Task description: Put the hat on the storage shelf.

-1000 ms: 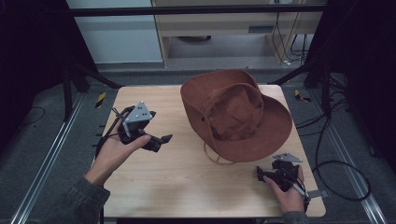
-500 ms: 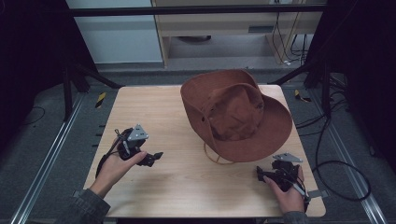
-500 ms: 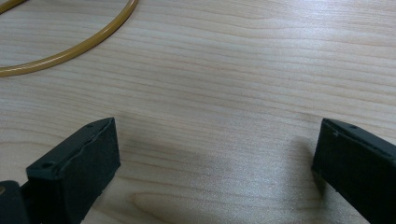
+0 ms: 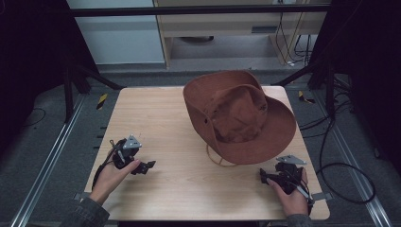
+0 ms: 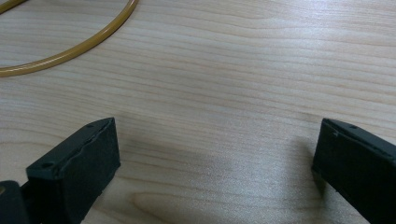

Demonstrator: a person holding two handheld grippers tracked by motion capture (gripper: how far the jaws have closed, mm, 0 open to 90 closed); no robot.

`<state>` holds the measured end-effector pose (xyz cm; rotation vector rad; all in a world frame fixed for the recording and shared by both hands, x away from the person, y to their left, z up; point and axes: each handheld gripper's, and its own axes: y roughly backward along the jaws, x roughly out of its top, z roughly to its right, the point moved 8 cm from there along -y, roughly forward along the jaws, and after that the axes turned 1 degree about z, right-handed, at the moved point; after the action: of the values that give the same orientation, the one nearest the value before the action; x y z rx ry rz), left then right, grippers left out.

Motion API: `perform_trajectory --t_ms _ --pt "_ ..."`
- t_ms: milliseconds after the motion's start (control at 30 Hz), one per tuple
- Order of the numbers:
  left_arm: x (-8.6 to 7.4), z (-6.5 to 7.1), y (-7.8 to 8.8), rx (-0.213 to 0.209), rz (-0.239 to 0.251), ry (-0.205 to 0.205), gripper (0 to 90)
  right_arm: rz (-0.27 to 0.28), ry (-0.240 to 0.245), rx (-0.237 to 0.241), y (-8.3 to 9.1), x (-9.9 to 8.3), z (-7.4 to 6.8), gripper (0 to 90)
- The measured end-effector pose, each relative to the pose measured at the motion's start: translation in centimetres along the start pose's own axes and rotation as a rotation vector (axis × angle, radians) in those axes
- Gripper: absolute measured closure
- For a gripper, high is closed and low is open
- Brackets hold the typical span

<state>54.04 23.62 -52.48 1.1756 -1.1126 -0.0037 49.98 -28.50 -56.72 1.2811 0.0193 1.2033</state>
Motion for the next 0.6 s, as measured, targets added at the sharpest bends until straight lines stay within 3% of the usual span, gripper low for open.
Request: perform_trajectory --t_ms 433,600 --pt "-2.6 -1.7 -0.5 0.030 -0.002 0.065 5.0 0.001 0.001 -0.001 0.0 0.0 0.0 0.7" --pt "-3.1 -1.8 -0.7 0.025 -0.010 0.067 4.9 0.001 0.001 -0.001 0.0 0.0 0.0 0.7"
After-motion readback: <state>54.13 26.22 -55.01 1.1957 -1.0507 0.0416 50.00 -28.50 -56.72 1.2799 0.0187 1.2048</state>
